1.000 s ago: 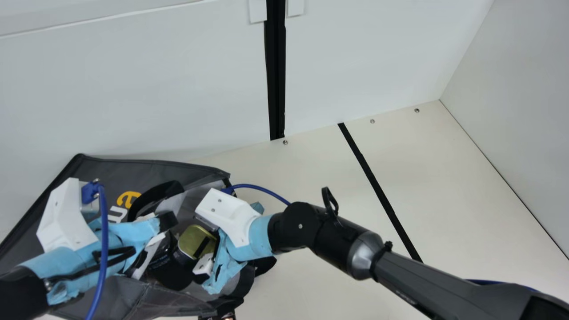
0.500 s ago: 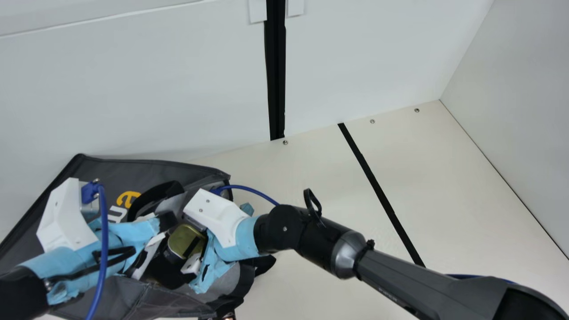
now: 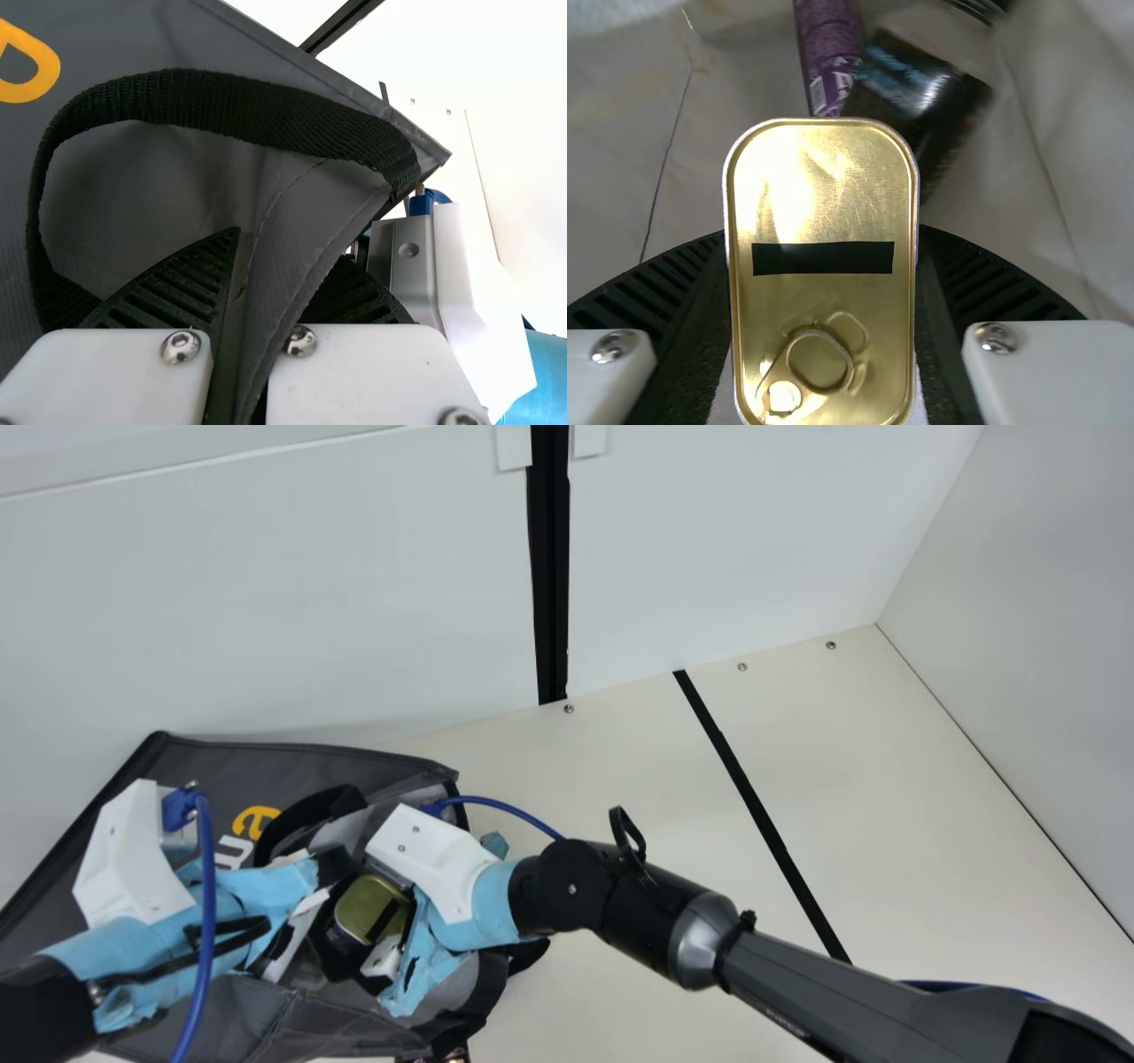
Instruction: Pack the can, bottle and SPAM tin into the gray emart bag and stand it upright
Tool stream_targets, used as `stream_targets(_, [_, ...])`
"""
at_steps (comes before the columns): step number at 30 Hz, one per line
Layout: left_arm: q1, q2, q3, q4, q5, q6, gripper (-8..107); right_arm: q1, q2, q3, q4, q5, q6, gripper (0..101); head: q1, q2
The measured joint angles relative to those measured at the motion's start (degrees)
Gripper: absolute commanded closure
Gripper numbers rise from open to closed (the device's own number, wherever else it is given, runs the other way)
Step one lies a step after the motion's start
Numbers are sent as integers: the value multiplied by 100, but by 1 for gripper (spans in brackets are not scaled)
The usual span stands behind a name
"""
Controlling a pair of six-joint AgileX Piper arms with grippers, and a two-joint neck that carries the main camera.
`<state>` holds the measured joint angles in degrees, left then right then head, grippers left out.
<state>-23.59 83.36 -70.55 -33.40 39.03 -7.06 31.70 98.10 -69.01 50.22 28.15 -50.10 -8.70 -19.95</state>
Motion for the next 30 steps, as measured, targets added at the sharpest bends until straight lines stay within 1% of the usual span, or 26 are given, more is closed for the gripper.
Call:
stream_targets(7, [0, 0, 0, 0, 0, 0, 107, 6, -148, 92, 8, -18, 19, 8, 0, 0])
stream_targets(8, [0, 0, 0, 0, 0, 0, 107, 6, -166, 108, 8, -10, 19, 6, 0, 9])
stream_targets(13, [0, 0, 0, 0, 0, 0, 107, -39, -334, 216, -3, 8, 19, 6, 0, 0])
stream_targets(18, [0, 0, 0, 0, 0, 0, 107, -119, -539, 337, -9, 103, 19, 6, 0, 9])
stream_targets(30, [0, 0, 0, 0, 0, 0, 107, -383, -1283, 828, -26, 373, 19, 6, 0, 0])
